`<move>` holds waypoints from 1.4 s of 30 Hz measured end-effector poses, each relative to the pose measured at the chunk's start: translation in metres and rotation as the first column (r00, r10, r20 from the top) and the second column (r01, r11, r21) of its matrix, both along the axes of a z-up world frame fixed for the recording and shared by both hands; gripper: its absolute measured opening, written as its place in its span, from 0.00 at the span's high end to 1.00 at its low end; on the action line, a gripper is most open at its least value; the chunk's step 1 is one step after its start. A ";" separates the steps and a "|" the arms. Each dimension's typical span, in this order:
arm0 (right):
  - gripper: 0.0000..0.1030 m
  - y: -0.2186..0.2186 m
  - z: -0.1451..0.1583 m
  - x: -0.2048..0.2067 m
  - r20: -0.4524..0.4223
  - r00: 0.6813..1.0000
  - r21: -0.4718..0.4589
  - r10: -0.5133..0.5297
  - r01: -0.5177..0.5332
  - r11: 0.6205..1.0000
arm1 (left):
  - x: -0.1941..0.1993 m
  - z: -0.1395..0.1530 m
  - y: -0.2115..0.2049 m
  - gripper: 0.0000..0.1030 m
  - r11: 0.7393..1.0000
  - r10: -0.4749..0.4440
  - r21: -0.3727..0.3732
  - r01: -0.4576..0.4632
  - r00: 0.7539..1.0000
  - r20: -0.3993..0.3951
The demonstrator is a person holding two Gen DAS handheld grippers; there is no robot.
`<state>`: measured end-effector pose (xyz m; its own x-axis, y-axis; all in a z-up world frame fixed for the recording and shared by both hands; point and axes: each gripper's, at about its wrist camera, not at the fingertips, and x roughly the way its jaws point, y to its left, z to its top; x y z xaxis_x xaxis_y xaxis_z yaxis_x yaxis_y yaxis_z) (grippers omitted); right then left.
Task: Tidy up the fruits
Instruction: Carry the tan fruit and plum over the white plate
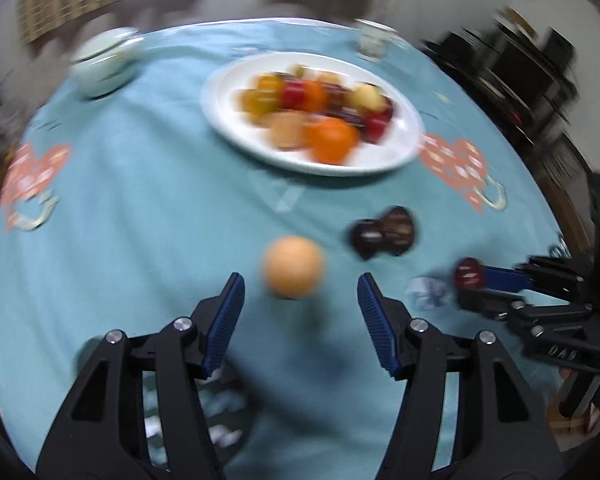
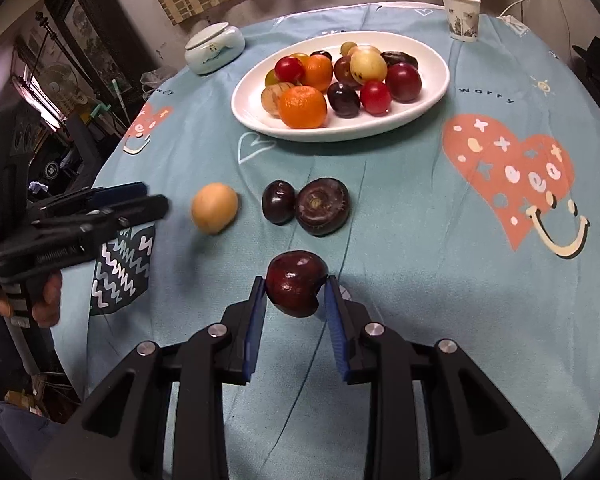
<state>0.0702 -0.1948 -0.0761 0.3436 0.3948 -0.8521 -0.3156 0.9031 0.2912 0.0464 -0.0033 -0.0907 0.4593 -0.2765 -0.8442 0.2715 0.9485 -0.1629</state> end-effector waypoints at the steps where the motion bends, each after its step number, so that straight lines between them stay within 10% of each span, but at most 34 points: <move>1: 0.71 -0.001 0.000 0.001 0.002 1.000 0.001 0.002 -0.002 1.000 | 0.005 -0.004 -0.010 0.41 1.000 -0.016 0.012 0.016 1.000 0.000; 10: 0.71 -0.008 -0.009 0.004 -0.022 1.000 0.017 -0.017 0.017 1.000 | 0.037 -0.027 -0.018 0.46 0.997 -0.008 0.078 0.011 0.999 -0.045; 14: 0.71 -0.005 -0.006 0.004 -0.015 1.000 0.013 -0.013 0.013 1.000 | 0.035 -0.023 -0.008 0.74 0.997 -0.006 0.071 0.009 0.999 -0.047; 17: 0.71 -0.003 -0.001 0.004 -0.004 1.000 0.013 -0.005 0.005 1.000 | 0.033 -0.023 -0.001 0.75 0.999 -0.005 0.049 0.007 0.999 -0.048; 19: 0.71 -0.002 0.001 0.002 0.003 1.000 0.013 0.002 -0.002 1.000 | 0.032 -0.025 -0.003 0.31 0.998 -0.004 0.055 0.008 0.998 -0.069; 21: 0.71 -0.001 0.002 0.001 0.007 1.000 0.011 0.004 -0.004 1.000 | 0.029 -0.027 -0.006 0.23 0.998 0.011 0.066 -0.007 0.998 -0.060; 23: 0.71 -0.002 0.003 -0.001 0.008 1.000 0.012 0.002 -0.002 1.000 | 0.031 -0.029 -0.009 0.28 0.997 0.023 0.071 -0.018 0.997 -0.067; 25: 0.71 -0.003 0.004 -0.005 0.010 1.000 0.009 0.002 -0.002 1.000 | 0.036 -0.034 -0.008 0.57 0.997 0.032 0.066 -0.026 0.995 -0.093; 30: 0.71 -0.007 0.009 -0.007 0.023 1.000 0.009 -0.017 0.017 1.000 | 0.035 -0.033 -0.010 0.58 0.994 0.021 0.108 -0.010 0.995 -0.095; 42: 0.71 -0.011 0.076 0.059 0.210 0.977 0.024 -0.038 0.034 0.999 | 0.068 0.074 -0.027 0.58 0.991 0.045 0.118 -0.064 0.987 0.157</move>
